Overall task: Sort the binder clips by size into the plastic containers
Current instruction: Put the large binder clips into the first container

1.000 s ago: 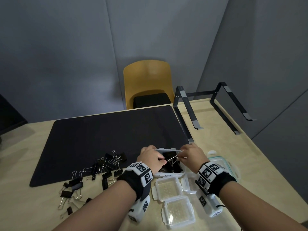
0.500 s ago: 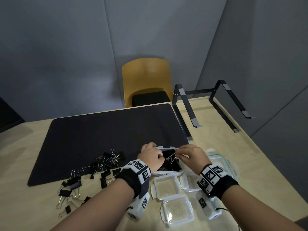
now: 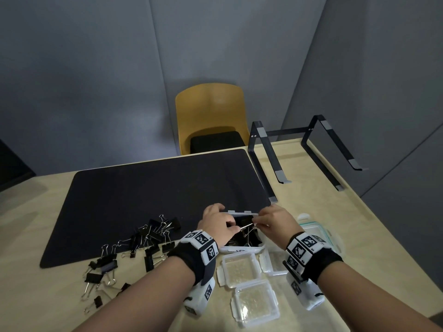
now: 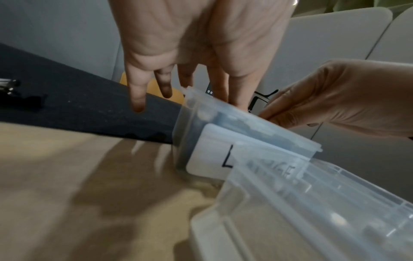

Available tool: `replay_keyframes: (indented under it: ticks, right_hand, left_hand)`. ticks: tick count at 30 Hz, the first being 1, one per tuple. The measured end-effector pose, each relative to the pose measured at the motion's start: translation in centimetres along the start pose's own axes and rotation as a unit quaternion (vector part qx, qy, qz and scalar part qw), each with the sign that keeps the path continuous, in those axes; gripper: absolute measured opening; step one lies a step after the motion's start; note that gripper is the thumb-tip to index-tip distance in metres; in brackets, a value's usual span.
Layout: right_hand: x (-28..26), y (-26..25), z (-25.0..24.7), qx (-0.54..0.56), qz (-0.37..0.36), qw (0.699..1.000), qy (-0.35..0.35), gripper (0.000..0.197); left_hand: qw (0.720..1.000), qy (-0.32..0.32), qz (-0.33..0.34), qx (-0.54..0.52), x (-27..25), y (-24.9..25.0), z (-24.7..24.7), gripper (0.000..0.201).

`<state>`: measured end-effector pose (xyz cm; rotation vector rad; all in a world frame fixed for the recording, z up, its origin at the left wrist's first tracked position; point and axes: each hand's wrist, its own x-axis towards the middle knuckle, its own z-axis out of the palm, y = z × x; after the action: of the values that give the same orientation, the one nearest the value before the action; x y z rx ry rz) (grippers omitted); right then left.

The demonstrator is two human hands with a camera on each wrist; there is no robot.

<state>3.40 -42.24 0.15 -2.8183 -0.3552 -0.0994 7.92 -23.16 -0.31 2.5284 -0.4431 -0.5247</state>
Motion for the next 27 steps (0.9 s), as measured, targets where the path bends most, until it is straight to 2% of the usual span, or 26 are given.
replay_keyframes:
  ticks: [4,9,11,17,27]
  right_hand:
    - [0.3,-0.2,0.3,-0.04,-0.015,0.999,-0.001,0.015]
    - [0.1,-0.4,0.5,-0.034,0.022,0.999,-0.032,0.009]
    - [0.3,-0.9,0.1,-0.038,0.045,0.996,-0.067,0.014]
    - [-0.1,-1.5,-0.7,-0.023,0.072,0.992,-0.103,0.028]
    - [-0.3,-3.9,-1.1,-0.016,0.131,0.988,-0.075,0.034]
  left_hand:
    - [0.999,0.005,-0.012,-0.047,-0.4,-0.6,0.2,0.023]
    - [0.998,-0.008,-0.019,-0.054,-0.5,-0.5,0.2,0.027]
    - [0.999,-0.014,-0.017,-0.047,-0.6,-0.4,0.3,0.027]
    - [0.999,0.0,0.013,-0.046,-1.1,-1.0,0.4,0.031]
    - [0.995,0.04,0.031,-0.086,-4.4,-3.2,-1.0,0.041]
